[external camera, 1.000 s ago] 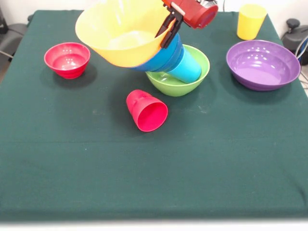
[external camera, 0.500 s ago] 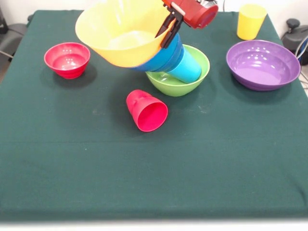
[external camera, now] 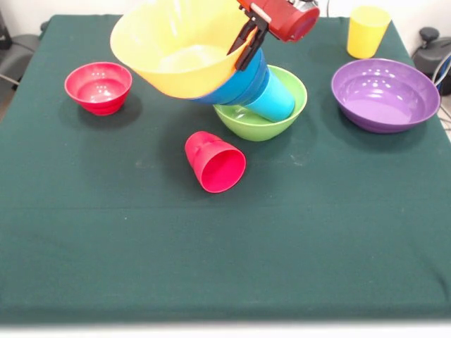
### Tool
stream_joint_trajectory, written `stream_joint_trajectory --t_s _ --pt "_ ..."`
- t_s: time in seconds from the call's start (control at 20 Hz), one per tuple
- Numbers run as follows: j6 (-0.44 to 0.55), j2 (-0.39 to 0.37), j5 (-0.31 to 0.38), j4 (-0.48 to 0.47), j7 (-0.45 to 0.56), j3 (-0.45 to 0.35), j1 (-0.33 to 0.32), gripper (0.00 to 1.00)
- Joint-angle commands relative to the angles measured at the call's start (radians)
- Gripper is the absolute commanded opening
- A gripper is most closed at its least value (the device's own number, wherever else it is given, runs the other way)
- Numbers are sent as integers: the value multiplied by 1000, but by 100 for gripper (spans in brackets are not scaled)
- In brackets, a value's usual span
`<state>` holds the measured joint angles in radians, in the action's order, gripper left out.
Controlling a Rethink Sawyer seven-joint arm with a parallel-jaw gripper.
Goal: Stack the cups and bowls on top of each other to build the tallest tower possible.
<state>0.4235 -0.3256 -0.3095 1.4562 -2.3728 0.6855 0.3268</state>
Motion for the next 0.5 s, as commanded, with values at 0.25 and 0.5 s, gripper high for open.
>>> stream_joint_trajectory --t_s 0.25,0.5 --pt "69 63 59 29 -79 -99 31 0" --pt "120 74 69 -4 -76 -55 41 0"
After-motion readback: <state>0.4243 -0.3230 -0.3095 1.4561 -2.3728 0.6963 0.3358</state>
